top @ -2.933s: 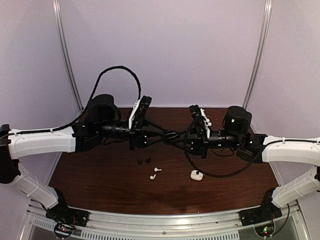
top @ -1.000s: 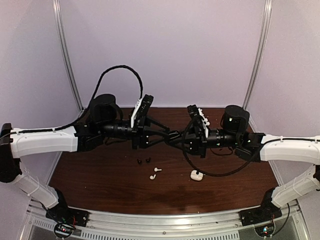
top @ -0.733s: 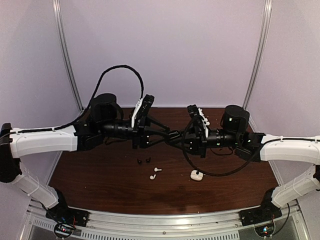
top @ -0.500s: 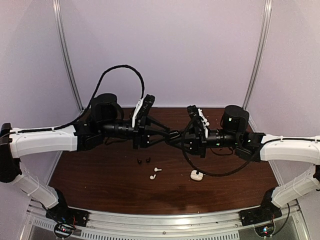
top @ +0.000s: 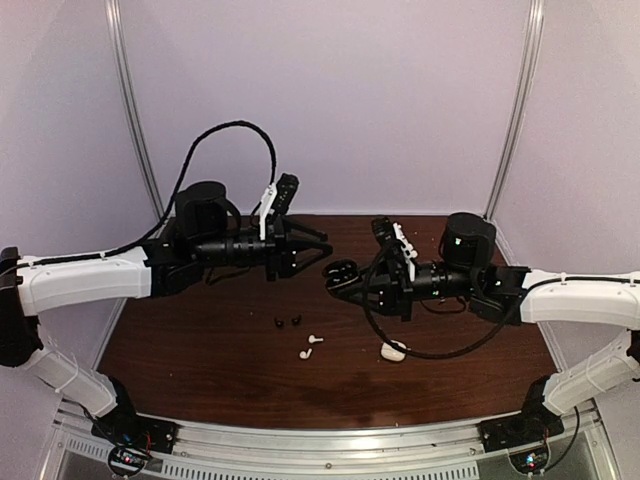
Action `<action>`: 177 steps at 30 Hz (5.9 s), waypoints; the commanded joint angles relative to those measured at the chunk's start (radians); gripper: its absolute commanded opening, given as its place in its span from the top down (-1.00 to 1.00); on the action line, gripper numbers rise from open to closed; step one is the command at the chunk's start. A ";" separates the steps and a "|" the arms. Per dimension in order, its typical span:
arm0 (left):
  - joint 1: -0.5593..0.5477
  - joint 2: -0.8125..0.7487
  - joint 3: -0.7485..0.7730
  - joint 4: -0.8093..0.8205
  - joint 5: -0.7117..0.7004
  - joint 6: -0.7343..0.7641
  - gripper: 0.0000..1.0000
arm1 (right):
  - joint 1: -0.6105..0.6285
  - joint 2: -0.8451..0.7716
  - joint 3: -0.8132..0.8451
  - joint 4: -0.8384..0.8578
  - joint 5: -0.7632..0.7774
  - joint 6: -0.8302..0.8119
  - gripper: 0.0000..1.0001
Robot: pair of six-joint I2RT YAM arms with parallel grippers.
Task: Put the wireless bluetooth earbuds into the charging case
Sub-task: Open the charging case, then move the left earbud to the center of the board, then pick up the right earbud from the center of the board.
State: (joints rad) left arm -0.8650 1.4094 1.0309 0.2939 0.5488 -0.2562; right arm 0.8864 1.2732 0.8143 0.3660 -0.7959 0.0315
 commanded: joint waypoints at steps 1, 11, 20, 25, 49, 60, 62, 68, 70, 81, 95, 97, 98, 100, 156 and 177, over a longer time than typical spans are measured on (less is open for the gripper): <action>0.027 -0.039 -0.016 0.050 -0.035 -0.027 0.19 | 0.004 -0.021 -0.001 0.040 -0.015 -0.004 1.00; 0.092 -0.089 -0.098 -0.030 -0.126 -0.111 0.06 | -0.039 -0.080 -0.072 0.059 0.045 0.020 1.00; 0.115 -0.084 -0.129 -0.349 -0.366 -0.078 0.04 | -0.084 -0.123 -0.134 0.061 0.060 0.049 1.00; 0.114 -0.010 -0.168 -0.330 -0.390 -0.029 0.05 | -0.103 -0.131 -0.161 0.082 0.063 0.063 1.00; 0.086 0.293 -0.447 0.300 -0.239 -0.015 0.26 | -0.134 -0.153 -0.215 0.114 0.049 0.089 1.00; 0.110 0.394 -0.443 0.383 -0.301 -0.024 0.31 | -0.146 -0.173 -0.227 0.104 0.051 0.088 1.00; 0.113 0.410 -0.443 0.398 -0.316 -0.013 0.31 | -0.149 -0.175 -0.229 0.102 0.050 0.088 1.00; 0.113 0.457 -0.468 0.495 -0.387 0.005 0.17 | -0.158 -0.179 -0.229 0.100 0.049 0.087 1.00; 0.113 0.469 -0.474 0.530 -0.392 0.010 0.13 | -0.159 -0.182 -0.231 0.101 0.050 0.087 1.00; 0.112 0.548 -0.431 0.567 -0.447 0.089 0.12 | -0.167 -0.190 -0.234 0.097 0.053 0.087 1.00; 0.084 0.603 -0.384 0.506 -0.530 0.170 0.30 | -0.176 -0.185 -0.236 0.099 0.053 0.090 1.00; 0.084 0.601 -0.386 0.498 -0.533 0.172 0.39 | -0.176 -0.187 -0.237 0.099 0.054 0.090 1.00; 0.084 0.598 -0.390 0.497 -0.533 0.173 0.43 | -0.176 -0.188 -0.238 0.097 0.055 0.090 1.00; 0.085 0.592 -0.397 0.487 -0.534 0.173 0.49 | -0.179 -0.190 -0.238 0.097 0.055 0.090 1.00; 0.130 0.231 -0.138 -0.382 -0.369 0.186 0.18 | -0.191 -0.203 -0.237 0.086 0.045 0.090 1.00; 0.020 0.563 0.440 -1.099 -0.388 0.284 0.20 | -0.191 -0.202 -0.240 0.076 0.038 0.085 1.00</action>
State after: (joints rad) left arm -0.8162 1.9247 1.4220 -0.7143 0.1921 -0.0185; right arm 0.7006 1.0828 0.5629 0.4297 -0.7479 0.1192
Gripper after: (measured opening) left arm 0.407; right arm 0.236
